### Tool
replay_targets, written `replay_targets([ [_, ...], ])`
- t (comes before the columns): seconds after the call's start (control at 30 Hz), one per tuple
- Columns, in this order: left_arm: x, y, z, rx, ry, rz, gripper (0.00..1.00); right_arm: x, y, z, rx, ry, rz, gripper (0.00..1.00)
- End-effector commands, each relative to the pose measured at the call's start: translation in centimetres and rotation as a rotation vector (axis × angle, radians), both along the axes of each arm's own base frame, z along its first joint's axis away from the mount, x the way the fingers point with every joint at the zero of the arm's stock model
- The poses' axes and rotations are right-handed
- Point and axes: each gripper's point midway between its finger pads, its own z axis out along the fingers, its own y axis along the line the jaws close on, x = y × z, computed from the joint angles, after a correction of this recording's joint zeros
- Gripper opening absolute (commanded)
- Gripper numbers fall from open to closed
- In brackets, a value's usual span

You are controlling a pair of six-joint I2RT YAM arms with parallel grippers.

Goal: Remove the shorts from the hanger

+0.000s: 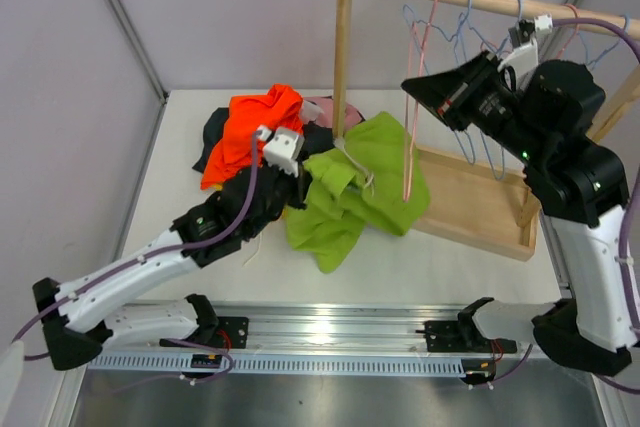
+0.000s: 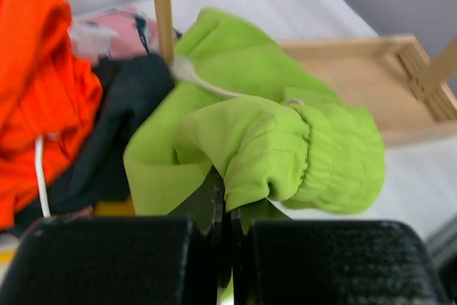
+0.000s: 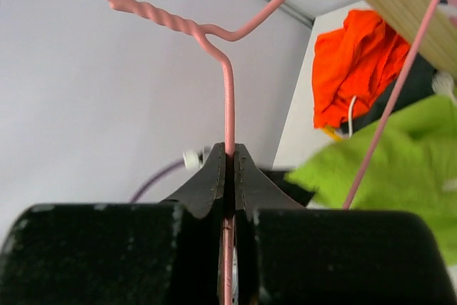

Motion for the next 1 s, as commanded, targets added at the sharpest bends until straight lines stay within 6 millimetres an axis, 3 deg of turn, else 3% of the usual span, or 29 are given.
replay_targets([
  [0.0,-3.3,1.2,0.7,-0.128,0.001,-0.033,0.00,3.1,-0.1,1.4,-0.023,-0.048,-0.034,0.00],
  [0.03,-5.0,1.8,1.3,-0.150,-0.007,-0.058,0.00,3.7,0.1,1.6,-0.020,-0.054,-0.021,0.00],
  [0.07,-5.6,2.1,0.2,-0.141,0.010,-0.059,0.00,4.6,0.0,1.4,-0.018,-0.048,-0.022,0.00],
  [0.13,-7.0,2.7,0.4,-0.159,0.013,-0.076,0.00,7.1,-0.4,1.0,-0.014,-0.042,-0.045,0.00],
  [0.23,-8.5,2.8,-0.2,-0.153,0.035,-0.100,0.00,9.9,-0.9,0.3,-0.007,-0.032,-0.065,0.00],
  [0.37,-9.4,3.0,0.2,-0.144,0.027,-0.103,0.00,12.3,-1.1,-0.3,-0.010,-0.027,-0.074,0.00],
  [0.53,-8.9,3.8,2.5,-0.131,-0.005,-0.064,0.00,11.1,-0.6,-0.9,-0.009,-0.018,-0.045,0.00],
  [0.57,-8.1,4.6,3.9,-0.099,-0.050,-0.016,0.00,9.5,-0.7,-1.4,-0.012,-0.011,-0.035,0.00],
  [0.6,-7.6,4.5,3.9,-0.061,-0.060,0.002,0.00,8.9,-0.9,-1.7,-0.016,-0.009,-0.042,0.14],
  [0.63,-7.2,5.1,6.4,-0.069,-0.099,0.017,0.00,8.3,-0.9,-2.0,-0.016,-0.005,-0.036,0.26],
  [0.67,-6.9,5.1,7.0,-0.062,-0.107,0.015,0.00,7.0,-1.1,-2.6,-0.018,-0.001,-0.031,0.43],
  [0.7,-5.5,5.7,6.9,-0.027,-0.105,0.056,0.00,6.4,-1.5,-2.9,-0.018,0.003,-0.043,0.70],
  [0.73,-5.2,6.4,9.7,-0.068,-0.134,0.072,0.00,5.7,-1.7,-3.1,-0.017,0.004,-0.047,0.79],
  [0.77,-4.6,6.9,10.5,-0.068,-0.149,0.088,0.00,5.0,-1.9,-3.2,-0.017,0.002,-0.047,0.85],
  [0.8,-3.6,7.4,12.0,-0.074,-0.169,0.106,0.00,3.6,-2.4,-3.5,-0.019,-0.002,-0.051,0.99],
  [0.83,-3.0,7.8,12.7,-0.045,-0.197,0.114,0.00,3.0,-2.7,-3.8,-0.021,-0.002,-0.060,0.99],
  [0.9,-1.8,9.9,16.9,-0.064,-0.261,0.177,0.00,0.9,-3.3,-4.3,-0.021,-0.006,-0.060,0.99],
  [0.93,-0.4,9.4,16.4,0.010,-0.254,0.188,0.00,0.3,-3.6,-4.6,-0.024,-0.008,-0.063,0.99],
  [0.97,-0.5,10.6,20.5,-0.053,-0.305,0.213,0.00,-0.3,-3.7,-5.1,-0.032,-0.002,-0.061,0.99],
])
